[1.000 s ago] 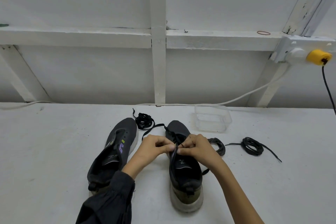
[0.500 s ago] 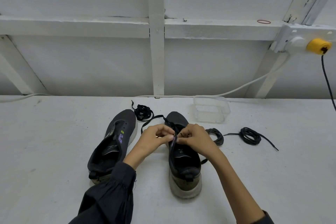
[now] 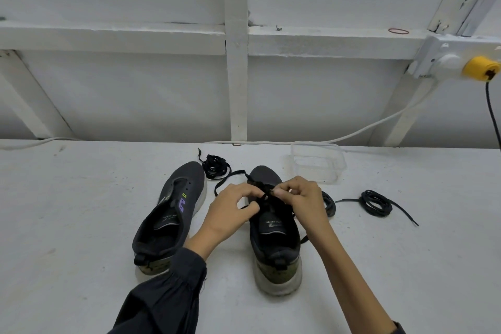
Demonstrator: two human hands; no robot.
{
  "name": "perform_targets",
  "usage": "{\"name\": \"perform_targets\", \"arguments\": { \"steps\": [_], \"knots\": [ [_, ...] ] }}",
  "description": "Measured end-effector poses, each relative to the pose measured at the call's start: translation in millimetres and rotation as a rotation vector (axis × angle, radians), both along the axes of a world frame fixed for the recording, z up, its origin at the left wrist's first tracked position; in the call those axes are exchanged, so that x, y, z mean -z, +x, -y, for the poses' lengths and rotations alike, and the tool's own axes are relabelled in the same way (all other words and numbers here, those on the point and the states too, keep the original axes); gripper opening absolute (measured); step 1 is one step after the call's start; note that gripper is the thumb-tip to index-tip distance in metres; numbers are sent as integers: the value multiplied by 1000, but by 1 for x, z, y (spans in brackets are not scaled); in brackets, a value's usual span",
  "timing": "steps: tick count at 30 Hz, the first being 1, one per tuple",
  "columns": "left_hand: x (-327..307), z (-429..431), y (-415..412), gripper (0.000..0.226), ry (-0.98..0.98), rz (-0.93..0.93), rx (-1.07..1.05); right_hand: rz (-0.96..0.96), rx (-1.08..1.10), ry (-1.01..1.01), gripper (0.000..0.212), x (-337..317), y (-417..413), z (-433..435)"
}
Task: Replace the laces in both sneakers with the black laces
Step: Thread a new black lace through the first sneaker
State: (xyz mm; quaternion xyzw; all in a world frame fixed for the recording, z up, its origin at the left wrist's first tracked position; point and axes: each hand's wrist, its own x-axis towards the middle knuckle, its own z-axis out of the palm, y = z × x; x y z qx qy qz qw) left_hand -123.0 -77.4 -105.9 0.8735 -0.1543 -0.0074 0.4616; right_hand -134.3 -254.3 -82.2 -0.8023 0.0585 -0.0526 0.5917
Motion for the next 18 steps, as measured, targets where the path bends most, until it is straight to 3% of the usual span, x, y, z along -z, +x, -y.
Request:
{"name": "perform_targets", "arguments": {
  "steps": [5, 8, 11, 18],
  "knots": [
    [4, 13, -2, 19, -117, 5, -75, 2, -109, 107, 12, -1, -4, 7],
    [5, 20, -5, 12, -217, -55, -157, -29, -180, 83, 27, -2, -2, 14],
    [5, 25, -9, 12, -236, -31, -196, -41, -255, 48, 30, -6, 1, 14],
    [3, 22, -7, 10, -156, 5, -66, -42, -189, 217, 9, -9, 0, 4]
  ]
}}
